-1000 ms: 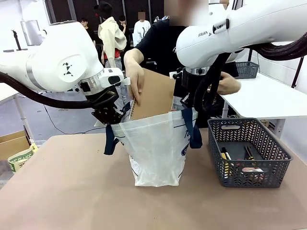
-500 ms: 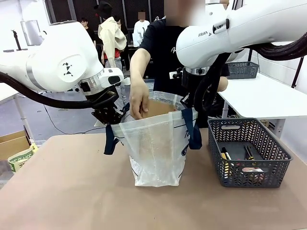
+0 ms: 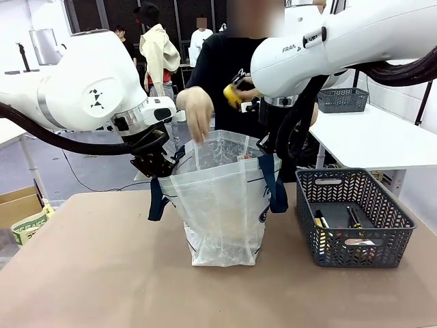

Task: Transfer purchased items from the store into the shopping bag.
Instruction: Move the Reusable shopping bag to the right side of the table.

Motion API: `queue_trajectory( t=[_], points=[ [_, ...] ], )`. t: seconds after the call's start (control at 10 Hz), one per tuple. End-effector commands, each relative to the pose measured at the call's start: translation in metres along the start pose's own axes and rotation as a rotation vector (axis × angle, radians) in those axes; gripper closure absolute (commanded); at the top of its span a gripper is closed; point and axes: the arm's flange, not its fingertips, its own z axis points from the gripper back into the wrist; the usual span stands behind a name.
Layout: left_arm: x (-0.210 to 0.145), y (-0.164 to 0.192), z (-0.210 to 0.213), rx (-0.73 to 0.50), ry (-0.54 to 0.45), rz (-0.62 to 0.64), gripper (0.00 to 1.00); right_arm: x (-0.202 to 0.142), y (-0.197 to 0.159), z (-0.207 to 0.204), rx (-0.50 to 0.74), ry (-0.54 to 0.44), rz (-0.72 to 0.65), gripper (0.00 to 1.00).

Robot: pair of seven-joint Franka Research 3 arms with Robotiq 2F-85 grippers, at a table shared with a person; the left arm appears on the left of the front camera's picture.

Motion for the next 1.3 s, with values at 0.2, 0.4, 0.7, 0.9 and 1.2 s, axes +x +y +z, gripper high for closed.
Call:
queue_trajectory(
  t=[0.2, 0.4, 0.7, 0.9, 1.2],
  points=[
    [-0.0006, 0.0002, -0.0004, 0.007, 0.000, 0.004, 1.00, -0.0005, -0.0003, -0.0010, -0.001, 0.001, 0.000, 1.00],
    [-0.0006, 0.0002, -0.0004, 0.007, 0.000, 0.004, 1.00, -0.0005, -0.0003, -0.0010, -0.001, 0.001, 0.000, 1.00],
    [-0.0006, 0.0002, -0.0004, 0.007, 0.000, 0.004, 1.00, -0.0005, -0.0003, -0.0010, -0.001, 0.001, 0.000, 1.00],
    [-0.0006, 0.0002, -0.0004, 0.007, 0.000, 0.004, 1.00, -0.0005, -0.0003, -0.0010, -0.001, 0.001, 0.000, 1.00],
    [-0.0006, 0.0002, -0.0004, 0.007, 0.000, 0.004, 1.00, -0.0005, -0.0003, -0.0010, -0.001, 0.001, 0.000, 1.00]
  ],
)
